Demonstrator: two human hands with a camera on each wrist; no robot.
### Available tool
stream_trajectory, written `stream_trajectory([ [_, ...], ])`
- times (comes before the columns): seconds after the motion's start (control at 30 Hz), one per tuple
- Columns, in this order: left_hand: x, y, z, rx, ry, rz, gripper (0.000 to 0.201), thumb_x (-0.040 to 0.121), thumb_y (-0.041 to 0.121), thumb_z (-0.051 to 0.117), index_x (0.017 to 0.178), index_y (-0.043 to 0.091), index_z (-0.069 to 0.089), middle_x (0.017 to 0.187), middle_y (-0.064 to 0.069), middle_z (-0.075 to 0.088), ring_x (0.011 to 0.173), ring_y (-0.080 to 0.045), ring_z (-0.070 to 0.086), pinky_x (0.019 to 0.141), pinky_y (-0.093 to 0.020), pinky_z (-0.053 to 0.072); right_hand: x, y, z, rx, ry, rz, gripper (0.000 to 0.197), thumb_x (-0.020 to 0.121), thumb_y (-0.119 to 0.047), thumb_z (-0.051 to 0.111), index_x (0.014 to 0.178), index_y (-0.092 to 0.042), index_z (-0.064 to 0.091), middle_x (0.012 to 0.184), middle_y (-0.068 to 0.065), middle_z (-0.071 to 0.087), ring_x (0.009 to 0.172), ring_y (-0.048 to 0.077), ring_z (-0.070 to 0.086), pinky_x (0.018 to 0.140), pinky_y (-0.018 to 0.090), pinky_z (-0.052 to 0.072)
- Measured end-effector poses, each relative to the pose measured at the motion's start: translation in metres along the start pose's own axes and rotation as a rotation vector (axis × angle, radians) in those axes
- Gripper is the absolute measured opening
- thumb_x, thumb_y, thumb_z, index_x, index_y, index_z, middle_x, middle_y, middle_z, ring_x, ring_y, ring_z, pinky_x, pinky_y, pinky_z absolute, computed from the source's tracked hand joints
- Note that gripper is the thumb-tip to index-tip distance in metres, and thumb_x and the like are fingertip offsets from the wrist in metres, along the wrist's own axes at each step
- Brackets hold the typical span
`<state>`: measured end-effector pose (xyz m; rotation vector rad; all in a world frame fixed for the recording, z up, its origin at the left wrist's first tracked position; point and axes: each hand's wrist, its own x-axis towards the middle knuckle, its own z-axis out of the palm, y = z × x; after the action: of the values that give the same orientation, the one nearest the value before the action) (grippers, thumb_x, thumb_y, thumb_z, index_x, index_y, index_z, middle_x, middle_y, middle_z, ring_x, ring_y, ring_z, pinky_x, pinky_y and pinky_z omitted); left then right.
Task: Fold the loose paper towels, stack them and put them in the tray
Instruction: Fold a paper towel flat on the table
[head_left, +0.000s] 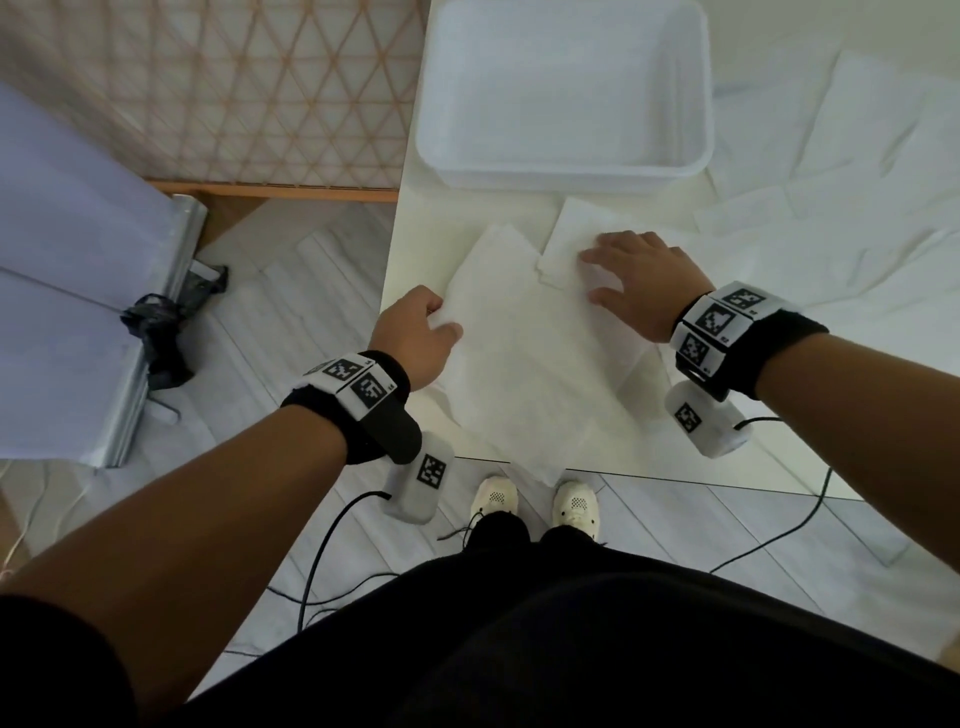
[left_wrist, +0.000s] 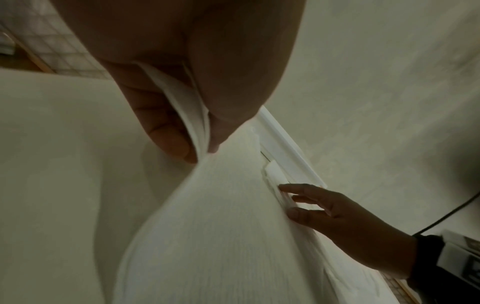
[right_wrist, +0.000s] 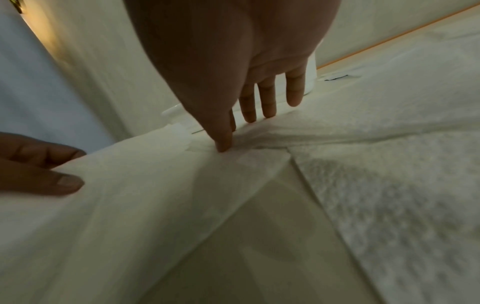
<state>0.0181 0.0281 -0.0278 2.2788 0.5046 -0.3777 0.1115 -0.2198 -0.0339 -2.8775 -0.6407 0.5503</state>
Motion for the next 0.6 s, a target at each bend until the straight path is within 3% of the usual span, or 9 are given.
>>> stream_trajectory([
  [0.1, -0.002, -0.016, -0.009, -0.034, -0.004, -0.002, 0.037, 0.092, 0.026, 0.061, 0.122, 0.009, 0.052, 0.109, 0.000, 0.054, 0.097, -0.018, 0.052, 0.081, -0.026, 0.039, -0.001, -0.010, -0.001, 0.020, 0.044, 0.005, 0.051, 0.093, -0.032, 0.053, 0.142, -0.025, 0.040, 0.153, 0.001, 0.029, 0.139, 0.027, 0.027, 0.109, 0.046, 0.027],
  [0.2, -0.004, -0.023, -0.014, -0.093, -0.053, 0.068, 0.025, 0.090, 0.027, 0.063, 0.110, 0.012, 0.056, 0.105, -0.002, 0.062, 0.093, -0.021, 0.058, 0.079, -0.028, 0.044, -0.004, -0.036, -0.003, 0.098, 0.151, -0.110, 0.049, 0.091, -0.035, 0.054, 0.137, -0.022, 0.045, 0.146, 0.003, 0.040, 0.132, 0.027, 0.034, 0.107, 0.045, 0.033],
  [0.3, -0.010, -0.018, -0.024, -0.219, -0.131, 0.163, 0.012, 0.092, 0.022, 0.062, 0.096, 0.011, 0.058, 0.096, -0.002, 0.068, 0.088, -0.021, 0.064, 0.077, -0.032, 0.050, -0.002, -0.062, -0.001, 0.168, 0.094, -0.183, 0.064, 0.089, -0.047, 0.055, 0.143, -0.020, 0.034, 0.143, 0.003, 0.043, 0.130, 0.026, 0.037, 0.105, 0.043, 0.035],
  [0.4, -0.018, -0.016, -0.039, -0.319, -0.190, 0.229, 0.015, 0.093, 0.019, 0.061, 0.102, 0.008, 0.059, 0.099, -0.003, 0.070, 0.090, -0.019, 0.066, 0.079, -0.032, 0.053, 0.002, -0.078, -0.001, 0.310, 0.002, -0.125, 0.081, 0.084, -0.052, 0.060, 0.148, -0.022, 0.020, 0.144, 0.000, 0.042, 0.129, 0.022, 0.038, 0.106, 0.041, 0.034],
  [0.5, -0.024, -0.019, -0.053, -0.443, -0.211, 0.237, 0.010, 0.094, 0.015, 0.060, 0.103, 0.011, 0.060, 0.097, 0.004, 0.070, 0.085, -0.008, 0.067, 0.071, -0.022, 0.053, 0.002, -0.085, -0.004, 0.505, -0.004, -0.063, 0.079, 0.079, -0.046, 0.069, 0.142, -0.024, 0.026, 0.124, -0.004, 0.054, 0.114, 0.019, 0.051, 0.097, 0.034, 0.040],
  [0.6, -0.024, -0.022, -0.060, -0.537, -0.198, 0.200, 0.009, 0.094, 0.012, 0.059, 0.099, 0.019, 0.059, 0.090, 0.014, 0.071, 0.081, -0.003, 0.067, 0.066, -0.015, 0.051, 0.002, -0.085, -0.012, 0.666, -0.049, 0.006, 0.063, 0.077, -0.035, 0.074, 0.129, -0.026, 0.040, 0.103, -0.007, 0.055, 0.088, 0.013, 0.061, 0.080, 0.028, 0.045],
])
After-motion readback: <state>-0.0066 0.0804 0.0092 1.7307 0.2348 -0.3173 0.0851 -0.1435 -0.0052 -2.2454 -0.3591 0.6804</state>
